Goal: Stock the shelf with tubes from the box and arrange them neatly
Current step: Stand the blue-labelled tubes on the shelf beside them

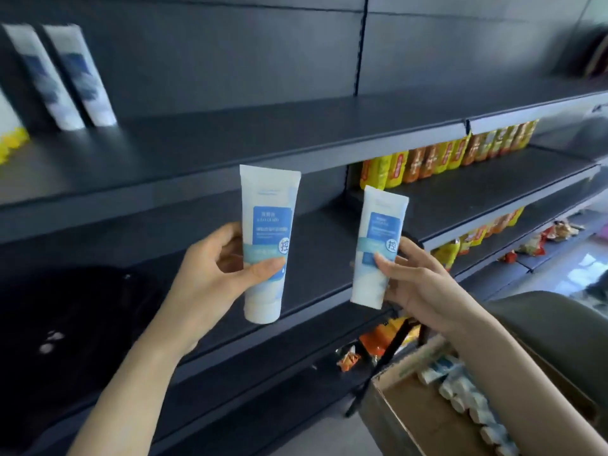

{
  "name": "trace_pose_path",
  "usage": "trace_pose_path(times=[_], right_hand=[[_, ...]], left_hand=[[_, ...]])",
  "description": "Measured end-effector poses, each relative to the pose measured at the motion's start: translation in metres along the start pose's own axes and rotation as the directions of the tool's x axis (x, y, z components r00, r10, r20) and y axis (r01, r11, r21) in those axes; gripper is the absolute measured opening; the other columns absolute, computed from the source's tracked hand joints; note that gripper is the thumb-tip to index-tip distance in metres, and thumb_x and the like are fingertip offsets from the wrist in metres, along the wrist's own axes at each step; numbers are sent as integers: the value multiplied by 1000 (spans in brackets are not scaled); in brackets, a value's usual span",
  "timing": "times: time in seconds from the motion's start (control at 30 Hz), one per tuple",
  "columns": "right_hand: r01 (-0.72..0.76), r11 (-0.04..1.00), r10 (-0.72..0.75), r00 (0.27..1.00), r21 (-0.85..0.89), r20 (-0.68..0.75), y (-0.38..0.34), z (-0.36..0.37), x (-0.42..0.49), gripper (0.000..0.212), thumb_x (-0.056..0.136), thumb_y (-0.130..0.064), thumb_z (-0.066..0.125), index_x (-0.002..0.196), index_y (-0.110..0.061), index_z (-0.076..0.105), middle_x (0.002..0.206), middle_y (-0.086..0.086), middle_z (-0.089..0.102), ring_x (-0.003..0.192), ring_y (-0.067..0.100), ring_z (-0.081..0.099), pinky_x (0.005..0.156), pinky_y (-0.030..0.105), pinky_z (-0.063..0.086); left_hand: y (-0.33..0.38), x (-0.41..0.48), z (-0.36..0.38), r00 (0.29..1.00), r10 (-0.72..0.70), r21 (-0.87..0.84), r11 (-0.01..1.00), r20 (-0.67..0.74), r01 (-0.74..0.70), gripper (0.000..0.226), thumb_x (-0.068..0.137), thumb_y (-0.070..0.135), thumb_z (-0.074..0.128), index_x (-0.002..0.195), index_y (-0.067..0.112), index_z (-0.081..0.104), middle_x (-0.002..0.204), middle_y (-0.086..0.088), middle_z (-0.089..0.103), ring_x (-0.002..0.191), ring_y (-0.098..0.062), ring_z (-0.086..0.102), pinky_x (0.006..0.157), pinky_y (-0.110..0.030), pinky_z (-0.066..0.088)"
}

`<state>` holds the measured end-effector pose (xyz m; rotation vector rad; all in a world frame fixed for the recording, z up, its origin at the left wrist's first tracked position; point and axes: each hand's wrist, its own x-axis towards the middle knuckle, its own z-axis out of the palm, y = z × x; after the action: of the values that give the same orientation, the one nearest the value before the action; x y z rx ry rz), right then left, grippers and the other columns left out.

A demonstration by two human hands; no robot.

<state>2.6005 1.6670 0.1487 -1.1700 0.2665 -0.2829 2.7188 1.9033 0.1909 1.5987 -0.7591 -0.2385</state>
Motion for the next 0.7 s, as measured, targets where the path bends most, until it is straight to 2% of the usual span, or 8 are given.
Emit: trace_pose_path(times=[0.23,0.43,0.5,0.6,0.7], right_hand=[[123,991,-110,974,-56,196,-42,105,11,40,77,-16,67,117,-15,61,113,11,69,102,28,67,72,37,57],[195,980,-165,924,-52,344,-69,193,25,42,76,-18,67,117,-16,59,110,7,70,94,22,69,72,36,58],[222,974,-195,917,-41,349,-75,221,32,42,77,-18,67,117,-15,57,109,6,70,93,22,70,70,35,58],[273,960,-280,916,65,286,-81,257,48,31,85,-10,63,115,-10,53,105,7,69,90,21,69,67,34,58],[313,930,-353,907,193,228,-87,285,71,21,91,-5,57,109,-10,49,103,6,66,89,20,68,69,35,57]], left_hand=[[60,-33,-86,969,145,11,989,-202,-145,34,57,33,78,89,40,70,94,12,74,82,-2,69,66,-11,50],[100,-56,-153,910,220,66,975,-350,-211,35,58,30,76,92,33,70,95,12,74,85,-2,69,65,-10,51],[112,-61,-171,889,224,100,974,-398,-201,37,59,29,75,95,30,68,96,11,74,86,-4,69,68,-14,52],[123,-69,-193,837,237,139,971,-493,-194,37,60,30,75,97,29,68,97,10,74,89,-10,70,75,-31,54],[129,-74,-208,777,265,151,964,-571,-218,34,60,33,74,93,34,69,98,9,74,87,-11,71,71,-36,54]])
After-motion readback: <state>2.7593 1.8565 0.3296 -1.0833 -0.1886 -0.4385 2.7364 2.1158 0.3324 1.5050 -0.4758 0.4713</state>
